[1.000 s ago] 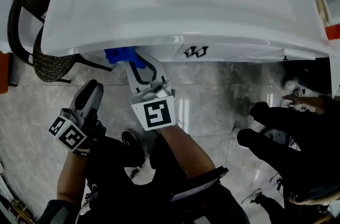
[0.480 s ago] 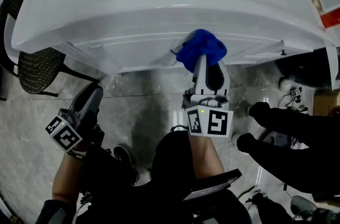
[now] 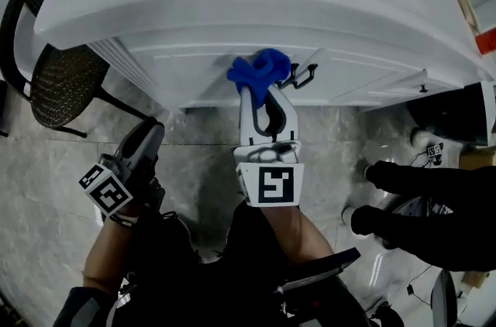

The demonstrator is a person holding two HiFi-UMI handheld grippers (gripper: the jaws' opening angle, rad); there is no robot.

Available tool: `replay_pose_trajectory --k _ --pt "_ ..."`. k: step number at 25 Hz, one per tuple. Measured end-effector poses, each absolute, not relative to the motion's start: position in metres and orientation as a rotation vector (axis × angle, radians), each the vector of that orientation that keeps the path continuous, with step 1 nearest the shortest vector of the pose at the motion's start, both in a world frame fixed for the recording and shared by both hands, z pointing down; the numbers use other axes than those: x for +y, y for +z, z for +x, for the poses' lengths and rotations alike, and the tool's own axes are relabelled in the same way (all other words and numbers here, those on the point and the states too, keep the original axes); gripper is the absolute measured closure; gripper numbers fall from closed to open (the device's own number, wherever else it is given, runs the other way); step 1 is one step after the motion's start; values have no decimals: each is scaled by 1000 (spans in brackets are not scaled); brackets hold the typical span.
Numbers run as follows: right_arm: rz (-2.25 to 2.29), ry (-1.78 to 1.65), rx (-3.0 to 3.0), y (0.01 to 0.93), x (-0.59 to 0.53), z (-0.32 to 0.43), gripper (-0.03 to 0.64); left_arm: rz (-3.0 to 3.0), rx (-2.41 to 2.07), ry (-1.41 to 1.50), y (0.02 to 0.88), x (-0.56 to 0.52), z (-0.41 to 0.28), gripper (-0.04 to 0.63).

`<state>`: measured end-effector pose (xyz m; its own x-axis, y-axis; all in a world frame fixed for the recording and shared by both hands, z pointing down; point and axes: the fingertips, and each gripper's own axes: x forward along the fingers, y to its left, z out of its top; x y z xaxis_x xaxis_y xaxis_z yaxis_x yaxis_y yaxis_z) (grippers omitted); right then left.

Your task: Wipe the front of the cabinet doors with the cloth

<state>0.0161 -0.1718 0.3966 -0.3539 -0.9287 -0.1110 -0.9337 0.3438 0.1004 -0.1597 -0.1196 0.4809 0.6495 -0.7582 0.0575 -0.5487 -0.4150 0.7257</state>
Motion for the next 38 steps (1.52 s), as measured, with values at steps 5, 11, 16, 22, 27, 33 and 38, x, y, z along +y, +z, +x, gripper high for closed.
replay_pose_trajectory --k 5,11,16,22,27,33,38 --pt "-1403 64 2847 430 -159 -89 558 2151 -1118 -277 493 -115 -176 463" --pt "-1119 76 2869 447 -153 -167 558 2141 -1250 -231 500 -112 -205 462" --pt "-1362 90 2757 444 -176 -106 558 2160 -1192 -249 502 -116 -190 463" --pt "-1789 111 2540 444 -190 15 558 2198 -1058 -240 512 -121 -152 463" --pt "-2068 79 2372 443 -170 96 558 2238 -955 -237 509 -124 -110 463" --pt "-1963 78 2467 454 -167 62 558 2225 -936 -226 516 -122 -103 463" --pt "-1609 21 2729 467 -171 -39 558 2179 -1031 -239 520 -119 -140 463"
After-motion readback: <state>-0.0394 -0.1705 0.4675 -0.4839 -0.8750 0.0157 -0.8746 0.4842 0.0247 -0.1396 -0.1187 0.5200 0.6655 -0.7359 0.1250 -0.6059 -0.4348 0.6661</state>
